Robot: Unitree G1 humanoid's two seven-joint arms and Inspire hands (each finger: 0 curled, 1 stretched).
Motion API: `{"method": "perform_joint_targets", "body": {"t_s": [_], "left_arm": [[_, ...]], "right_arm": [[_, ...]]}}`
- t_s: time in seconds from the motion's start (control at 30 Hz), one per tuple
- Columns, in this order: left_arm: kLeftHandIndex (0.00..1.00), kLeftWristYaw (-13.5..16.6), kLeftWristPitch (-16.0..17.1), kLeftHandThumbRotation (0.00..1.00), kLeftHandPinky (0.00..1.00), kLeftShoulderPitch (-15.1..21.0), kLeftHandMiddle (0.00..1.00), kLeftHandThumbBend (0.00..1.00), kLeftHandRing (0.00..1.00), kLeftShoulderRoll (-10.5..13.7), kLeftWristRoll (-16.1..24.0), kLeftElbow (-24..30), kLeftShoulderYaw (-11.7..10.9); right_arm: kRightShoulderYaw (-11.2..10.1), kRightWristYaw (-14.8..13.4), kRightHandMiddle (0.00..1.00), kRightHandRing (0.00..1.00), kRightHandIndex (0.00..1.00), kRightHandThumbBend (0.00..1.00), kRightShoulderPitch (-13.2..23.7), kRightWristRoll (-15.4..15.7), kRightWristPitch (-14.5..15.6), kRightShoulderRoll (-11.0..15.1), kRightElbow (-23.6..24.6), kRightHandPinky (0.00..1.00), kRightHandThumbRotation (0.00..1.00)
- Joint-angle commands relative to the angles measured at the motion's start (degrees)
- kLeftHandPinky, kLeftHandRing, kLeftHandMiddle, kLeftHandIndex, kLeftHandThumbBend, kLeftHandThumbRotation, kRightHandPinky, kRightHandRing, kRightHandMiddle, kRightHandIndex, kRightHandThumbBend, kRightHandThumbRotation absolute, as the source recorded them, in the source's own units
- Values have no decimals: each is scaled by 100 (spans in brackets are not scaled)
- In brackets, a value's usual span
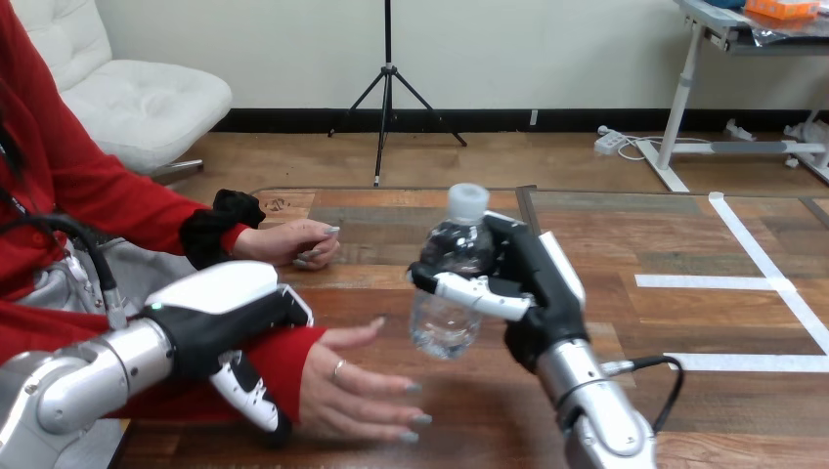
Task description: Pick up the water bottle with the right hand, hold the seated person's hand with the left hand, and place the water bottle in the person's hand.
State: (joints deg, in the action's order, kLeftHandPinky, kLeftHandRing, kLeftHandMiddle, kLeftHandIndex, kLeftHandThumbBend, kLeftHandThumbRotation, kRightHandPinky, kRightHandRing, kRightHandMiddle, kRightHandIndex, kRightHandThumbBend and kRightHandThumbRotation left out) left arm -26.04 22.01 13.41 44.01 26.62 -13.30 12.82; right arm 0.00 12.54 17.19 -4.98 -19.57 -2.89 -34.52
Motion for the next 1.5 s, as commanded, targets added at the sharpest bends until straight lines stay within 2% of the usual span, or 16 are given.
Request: {"method": "perform_joint_targets", "body": {"t_s": [0.0,0.07,0.17,0.27,0.47,0.57,0.77,1.07,1.47], "left_arm": [[43,162,122,0,30,746,42,94,35,-121,-370,794,-435],[43,129,27,0,30,765,42,94,35,-129,-322,864,-428],[43,165,116,0,30,828,42,95,35,-157,-314,785,-410],[43,120,16,0,30,885,42,95,35,-202,-307,825,-390],[43,164,68,0,30,1035,42,95,35,-259,-239,747,-327],[43,204,171,0,29,1114,42,95,35,-305,-265,641,-307],[43,195,163,0,30,1286,42,94,36,-364,-191,502,-234],[44,198,165,0,30,1527,43,91,36,-465,-42,210,-138],[46,230,291,0,33,1671,45,90,38,-518,30,-113,-98]], "right_arm": [[78,-114,48,46,46,84,955,87,-462,-270,-248,43,0],[87,-157,48,46,46,84,970,134,-500,-301,-286,43,0],[94,-196,48,46,46,84,981,165,-566,-356,-357,43,0],[109,-260,48,46,46,84,995,197,-582,-406,-413,43,0],[196,-416,48,46,46,83,903,245,-455,-494,-263,43,0],[212,-429,48,46,46,83,886,194,-475,-563,-256,42,0],[347,-602,47,45,46,83,818,330,-479,-612,-166,42,0],[505,-978,47,45,45,84,613,346,-321,-852,143,41,0],[888,-1738,47,45,44,84,182,494,-10,-1152,823,41,0]]}}
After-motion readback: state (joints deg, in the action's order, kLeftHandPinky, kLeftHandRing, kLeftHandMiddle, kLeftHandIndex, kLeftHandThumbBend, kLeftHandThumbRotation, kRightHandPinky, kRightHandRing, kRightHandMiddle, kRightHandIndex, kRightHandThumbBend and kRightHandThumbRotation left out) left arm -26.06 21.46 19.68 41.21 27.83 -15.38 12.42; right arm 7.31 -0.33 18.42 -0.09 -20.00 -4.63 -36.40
